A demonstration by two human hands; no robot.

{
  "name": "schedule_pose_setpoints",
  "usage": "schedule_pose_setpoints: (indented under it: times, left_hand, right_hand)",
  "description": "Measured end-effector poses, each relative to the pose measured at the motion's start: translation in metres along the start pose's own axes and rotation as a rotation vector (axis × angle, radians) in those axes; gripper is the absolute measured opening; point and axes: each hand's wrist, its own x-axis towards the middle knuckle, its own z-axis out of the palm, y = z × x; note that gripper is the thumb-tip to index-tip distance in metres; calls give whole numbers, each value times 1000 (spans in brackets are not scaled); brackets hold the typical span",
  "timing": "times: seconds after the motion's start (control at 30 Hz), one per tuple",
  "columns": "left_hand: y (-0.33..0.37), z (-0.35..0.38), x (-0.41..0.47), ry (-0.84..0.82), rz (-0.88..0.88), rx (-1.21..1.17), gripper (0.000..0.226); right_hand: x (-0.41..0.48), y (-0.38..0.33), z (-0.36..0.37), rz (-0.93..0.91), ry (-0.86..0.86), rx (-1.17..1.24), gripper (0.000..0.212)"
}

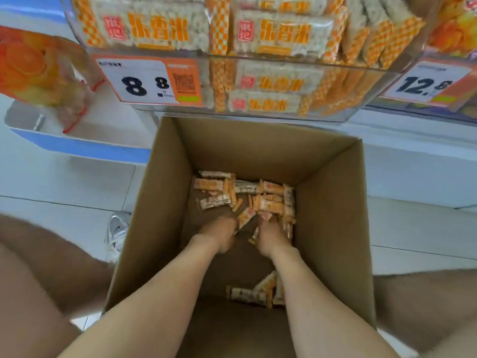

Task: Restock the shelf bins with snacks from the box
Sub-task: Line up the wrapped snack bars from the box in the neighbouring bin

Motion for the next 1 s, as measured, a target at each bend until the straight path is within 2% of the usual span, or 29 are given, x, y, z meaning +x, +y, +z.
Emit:
schedule_pose_setpoints:
  times: [0.03, 0.1, 0.13, 0.2, 0.3, 0.43, 0.53, 0.57, 0.6, 0.67, 0.73, 0.8, 0.9, 1.0]
  left_hand:
    - [3, 8, 5, -1, 13, 40, 44]
    - [6, 22, 15, -2, 27, 124, 63]
    - [7, 28, 19, -12, 23, 140, 71]
    - [9, 37, 25, -35, 10, 146, 77]
    - [10, 40, 31, 0, -17, 155, 66]
    - [8, 38, 33, 112, -65, 54, 46]
    - [4, 36, 30, 137, -170, -231, 66]
    - [4, 32, 27, 138, -191, -344, 70]
    - [5, 27, 24, 135, -201, -437, 67]
    - [6, 12, 15, 123, -194, -553, 46]
    - [4, -5, 5, 150, -181, -626, 35]
    - [3, -24, -11, 183, -140, -674, 42]
    - [6, -56, -39, 180, -86, -660, 58]
    - [9, -91, -74, 228, -24, -615, 51]
  right_hand:
    - [1, 1, 7, 28, -69, -35, 67]
    - [2, 4, 15, 54, -194, -56, 75]
    - [1, 6, 16, 49, -213, -47, 74]
    - [2, 12, 20, 28, -132, -18, 65]
    - [2, 14, 23, 20, 36, 39, 50]
    - [-1, 12, 21, 15, 45, 144, 34]
    - [-11, 13, 15, -2, 70, 390, 27]
    - [-14, 12, 12, 6, 77, 509, 31]
    - [-18, 11, 8, 28, 82, 652, 38]
    - [-22, 8, -2, 107, 52, 955, 60]
    - [-27, 7, -10, 159, -18, 1130, 70]
    - [-35, 4, -22, 107, -101, 1146, 57]
    - [-56, 0, -43, -64, -97, 1123, 35]
    - [-82, -9, -74, -216, -53, 1075, 39]
